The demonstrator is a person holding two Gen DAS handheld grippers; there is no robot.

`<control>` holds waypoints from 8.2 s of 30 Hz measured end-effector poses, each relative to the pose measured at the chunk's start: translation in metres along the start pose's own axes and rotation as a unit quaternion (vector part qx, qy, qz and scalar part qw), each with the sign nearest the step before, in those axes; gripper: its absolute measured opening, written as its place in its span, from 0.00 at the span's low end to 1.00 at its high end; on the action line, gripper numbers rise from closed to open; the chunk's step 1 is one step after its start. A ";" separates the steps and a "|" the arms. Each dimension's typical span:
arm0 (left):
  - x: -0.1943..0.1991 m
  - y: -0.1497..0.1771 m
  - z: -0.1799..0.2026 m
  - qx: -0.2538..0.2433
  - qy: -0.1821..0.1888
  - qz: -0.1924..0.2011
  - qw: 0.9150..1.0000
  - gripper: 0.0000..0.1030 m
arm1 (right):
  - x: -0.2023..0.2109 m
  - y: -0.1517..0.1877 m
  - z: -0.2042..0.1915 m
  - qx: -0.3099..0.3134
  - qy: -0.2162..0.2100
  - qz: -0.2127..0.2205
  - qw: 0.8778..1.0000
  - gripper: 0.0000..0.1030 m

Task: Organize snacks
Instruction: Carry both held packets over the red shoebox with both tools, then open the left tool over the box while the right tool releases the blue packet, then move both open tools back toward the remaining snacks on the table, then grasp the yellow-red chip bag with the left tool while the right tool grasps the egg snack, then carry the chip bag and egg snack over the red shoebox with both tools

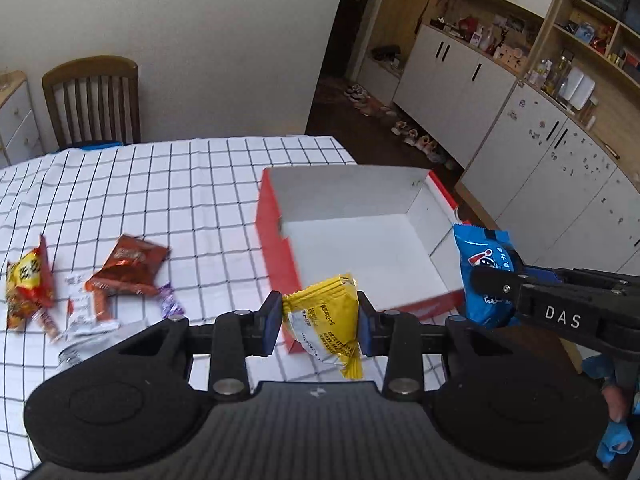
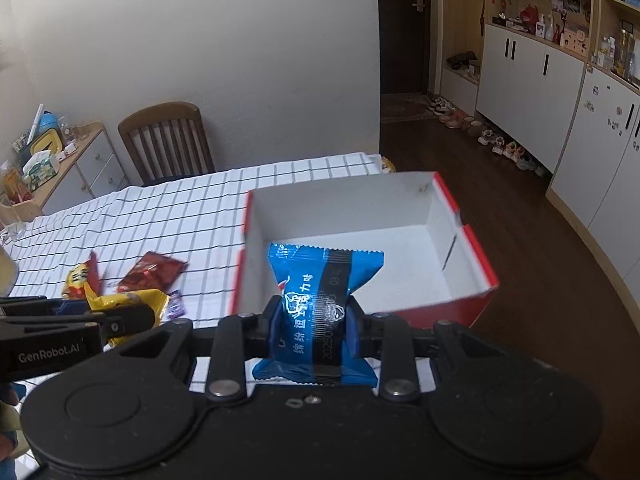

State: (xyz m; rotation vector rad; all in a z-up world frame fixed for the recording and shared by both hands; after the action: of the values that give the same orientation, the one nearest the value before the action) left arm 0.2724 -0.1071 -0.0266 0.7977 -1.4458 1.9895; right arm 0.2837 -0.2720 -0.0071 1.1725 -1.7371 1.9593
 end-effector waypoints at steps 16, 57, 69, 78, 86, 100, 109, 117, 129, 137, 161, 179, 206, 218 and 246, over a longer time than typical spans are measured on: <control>-0.089 -0.050 0.064 -0.001 -0.024 -0.024 0.999 0.36 | -0.054 -0.027 0.078 0.019 -0.004 -0.013 1.000 0.28; -0.257 -0.042 0.093 -0.046 -0.074 -0.163 0.983 0.38 | -0.169 -0.009 0.091 0.082 0.004 -0.123 0.989 0.28; -0.240 -0.047 0.098 -0.056 -0.063 -0.148 0.985 0.50 | -0.165 -0.014 0.097 0.066 0.004 -0.113 0.991 0.39; -0.204 -0.055 0.098 -0.045 -0.049 -0.120 0.991 0.50 | -0.142 -0.021 0.097 0.062 0.002 -0.094 0.994 0.45; -0.154 -0.062 0.090 -0.042 -0.050 -0.076 0.995 0.50 | -0.114 -0.028 0.092 0.062 -0.012 -0.070 0.996 0.51; -0.066 -0.061 0.049 -0.016 -0.053 -0.010 0.998 0.51 | -0.065 -0.047 0.062 0.068 -0.046 -0.012 0.997 0.69; -0.017 -0.050 0.006 -0.013 -0.046 0.025 0.999 0.62 | -0.041 -0.048 0.018 0.075 -0.057 0.013 0.995 0.80; 0.024 -0.036 -0.042 -0.015 -0.043 0.045 0.998 0.71 | -0.020 -0.041 -0.027 0.064 -0.063 0.030 0.996 0.91; 0.070 -0.017 -0.115 -0.023 -0.054 0.085 0.995 0.80 | -0.011 -0.023 -0.100 0.068 -0.062 0.049 0.995 1.00; 0.078 -0.014 -0.182 0.008 -0.065 0.077 0.995 0.80 | -0.022 -0.008 -0.148 0.063 -0.072 0.040 0.995 1.00; 0.035 -0.009 -0.323 -0.037 -0.101 0.039 0.993 0.80 | -0.081 0.038 -0.193 0.010 -0.037 -0.039 0.999 1.00; -0.042 -0.006 -0.339 -0.224 -0.048 -0.040 0.973 0.80 | -0.124 0.072 -0.203 0.016 -0.034 -0.103 0.994 0.96; -0.096 -0.001 -0.347 -0.207 0.023 -0.123 0.970 0.80 | -0.185 0.083 -0.207 -0.087 -0.039 -0.176 0.980 0.78; -0.091 -0.002 -0.355 -0.170 0.022 -0.125 0.977 0.64 | -0.185 0.087 -0.222 -0.083 -0.062 -0.178 0.979 0.52; 0.001 -0.031 -0.331 -0.042 -0.033 -0.046 0.998 0.58 | -0.110 0.069 -0.195 -0.061 -0.063 -0.125 0.988 0.51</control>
State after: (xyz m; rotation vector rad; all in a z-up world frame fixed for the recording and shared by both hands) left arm 0.2463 0.2182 -0.0873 0.8836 -1.4922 1.8369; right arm 0.2321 -0.0757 -0.1240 1.4205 -1.6498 1.6423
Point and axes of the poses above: each gripper's, at about its wrist camera, not at the fingertips, and x roughly against the way its jaws point, z to its right, y to its underside, the point moved 6 cm from there along -x, roughly the way its jaws point, and after that the axes turned 3 degrees about x, right-handed, at the moved point
